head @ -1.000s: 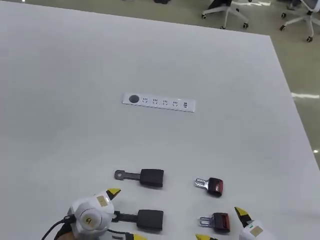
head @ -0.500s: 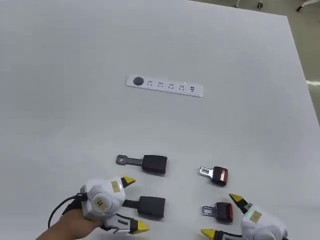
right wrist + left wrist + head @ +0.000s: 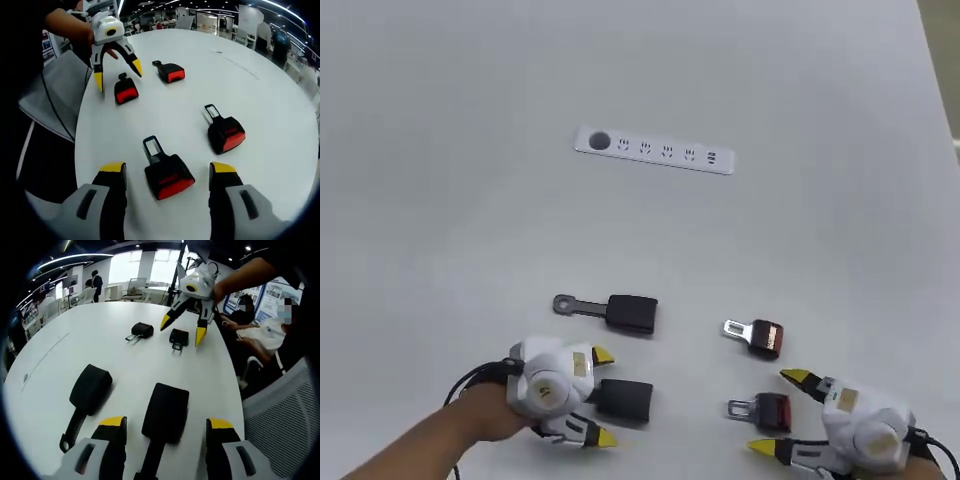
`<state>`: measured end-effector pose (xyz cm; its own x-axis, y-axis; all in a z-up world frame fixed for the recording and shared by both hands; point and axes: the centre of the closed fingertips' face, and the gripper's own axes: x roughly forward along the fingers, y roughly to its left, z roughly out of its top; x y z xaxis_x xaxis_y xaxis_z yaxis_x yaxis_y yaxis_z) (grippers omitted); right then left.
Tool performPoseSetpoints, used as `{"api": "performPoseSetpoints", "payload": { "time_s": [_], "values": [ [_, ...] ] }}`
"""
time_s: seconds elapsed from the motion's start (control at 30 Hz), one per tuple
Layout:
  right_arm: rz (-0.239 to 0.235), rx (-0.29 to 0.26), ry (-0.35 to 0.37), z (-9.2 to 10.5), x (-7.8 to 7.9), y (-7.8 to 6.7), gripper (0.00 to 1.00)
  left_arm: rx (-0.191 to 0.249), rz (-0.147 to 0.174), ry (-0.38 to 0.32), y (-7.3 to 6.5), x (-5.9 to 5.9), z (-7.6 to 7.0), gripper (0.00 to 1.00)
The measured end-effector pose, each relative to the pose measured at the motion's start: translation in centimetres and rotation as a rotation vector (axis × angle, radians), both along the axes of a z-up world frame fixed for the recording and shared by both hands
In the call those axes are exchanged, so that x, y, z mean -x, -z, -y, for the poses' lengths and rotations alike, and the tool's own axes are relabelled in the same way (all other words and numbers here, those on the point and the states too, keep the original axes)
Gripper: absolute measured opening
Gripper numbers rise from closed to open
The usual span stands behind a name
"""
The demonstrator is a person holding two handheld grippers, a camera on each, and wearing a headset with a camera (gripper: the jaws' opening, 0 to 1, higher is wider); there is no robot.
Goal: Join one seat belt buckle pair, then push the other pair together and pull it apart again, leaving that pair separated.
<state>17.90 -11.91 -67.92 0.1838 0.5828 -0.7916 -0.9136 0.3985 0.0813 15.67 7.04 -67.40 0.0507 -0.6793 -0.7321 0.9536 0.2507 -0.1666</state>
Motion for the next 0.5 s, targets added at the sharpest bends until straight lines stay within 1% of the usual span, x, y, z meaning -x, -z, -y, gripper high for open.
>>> {"api": "performPoseSetpoints", "payload": {
  "time_s": [0.07, 0.1, 0.13, 0.2, 0.27, 0.37, 0.4, 0.43, 0.47, 0.5],
  "values": [
    [-0.006, 0.009, -0.026, 0.1, 0.2, 0.1, 0.61, -0.011, 0.002, 0.020, 0.4, 0.0, 0.1, 0.64],
    [-0.008, 0.010, -0.038, 0.0, 0.3, 0.1, 0.60, -0.018, 0.009, 0.027, 0.5, 0.0, 0.1, 0.63],
    [-0.006, 0.018, -0.056, 0.1, 0.3, 0.2, 0.58, -0.018, 0.019, 0.037, 0.5, -0.1, 0.2, 0.63],
    [-0.011, 0.031, -0.088, 0.3, 0.4, 0.5, 0.55, -0.013, 0.022, 0.040, 0.4, -0.2, 0.3, 0.60],
    [-0.014, 0.035, -0.105, 0.3, 0.5, 0.5, 0.51, -0.013, 0.026, 0.041, 0.6, -0.3, 0.3, 0.58],
    [-0.012, 0.037, -0.117, 0.6, 0.3, 0.8, 0.49, -0.026, 0.019, 0.044, 1.0, -0.2, 0.2, 0.57],
    [-0.008, 0.025, -0.123, 0.7, 0.2, 0.8, 0.48, -0.032, 0.014, 0.046, 1.4, 0.0, 0.0, 0.57],
    [-0.011, 0.028, -0.117, 0.8, 0.1, 0.9, 0.47, -0.003, 0.032, 0.063, 1.2, 0.0, 0.4, 0.57],
    [-0.011, 0.028, -0.113, 1.0, 0.0, 0.9, 0.46, -0.020, 0.025, 0.045, 1.4, 0.1, 0.0, 0.57],
    [-0.010, 0.025, -0.112, 1.1, -0.1, 1.0, 0.46, -0.013, 0.027, 0.043, 1.4, -0.1, 0.1, 0.57]
  ]
}}
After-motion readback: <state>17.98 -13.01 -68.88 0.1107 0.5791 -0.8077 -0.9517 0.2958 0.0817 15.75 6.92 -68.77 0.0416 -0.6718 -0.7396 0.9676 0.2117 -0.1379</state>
